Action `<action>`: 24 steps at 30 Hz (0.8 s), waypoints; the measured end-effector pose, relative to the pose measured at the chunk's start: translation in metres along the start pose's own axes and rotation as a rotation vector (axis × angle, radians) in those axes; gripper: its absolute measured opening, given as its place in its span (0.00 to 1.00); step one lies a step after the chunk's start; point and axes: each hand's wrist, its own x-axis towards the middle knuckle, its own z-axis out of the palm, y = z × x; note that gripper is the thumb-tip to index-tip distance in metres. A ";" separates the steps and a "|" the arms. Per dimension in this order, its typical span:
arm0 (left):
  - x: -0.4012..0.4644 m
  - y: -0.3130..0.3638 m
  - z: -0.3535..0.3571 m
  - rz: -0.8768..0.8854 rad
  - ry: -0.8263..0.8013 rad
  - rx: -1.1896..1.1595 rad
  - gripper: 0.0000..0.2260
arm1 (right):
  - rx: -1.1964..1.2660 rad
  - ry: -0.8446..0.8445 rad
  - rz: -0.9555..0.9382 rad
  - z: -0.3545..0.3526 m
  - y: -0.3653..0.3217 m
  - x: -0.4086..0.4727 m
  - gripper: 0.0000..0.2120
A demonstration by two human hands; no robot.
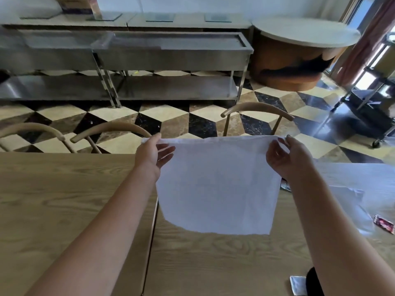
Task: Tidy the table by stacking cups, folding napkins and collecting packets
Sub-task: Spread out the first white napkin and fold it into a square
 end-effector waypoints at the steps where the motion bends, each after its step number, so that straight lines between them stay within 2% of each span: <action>1: 0.005 0.004 0.005 0.010 0.005 -0.011 0.10 | -0.007 -0.007 -0.006 0.006 -0.004 0.007 0.08; 5: 0.017 0.022 0.021 0.060 0.017 -0.082 0.05 | -0.014 -0.055 -0.048 0.024 -0.018 0.020 0.07; 10: 0.013 0.027 0.023 0.113 -0.021 -0.113 0.06 | -0.070 -0.097 -0.096 0.021 -0.021 0.023 0.07; 14: -0.001 -0.003 -0.001 0.111 -0.037 -0.071 0.09 | -0.124 -0.050 -0.073 -0.012 -0.002 0.022 0.07; 16: -0.010 -0.032 -0.020 0.088 0.003 -0.030 0.07 | -0.173 -0.008 -0.053 -0.043 0.019 0.020 0.06; 19: -0.025 -0.088 -0.053 -0.024 0.069 0.052 0.05 | -0.311 0.094 0.021 -0.101 0.060 0.013 0.04; 24: -0.048 -0.185 -0.121 -0.371 0.187 0.181 0.06 | -0.516 0.299 0.192 -0.195 0.126 -0.002 0.05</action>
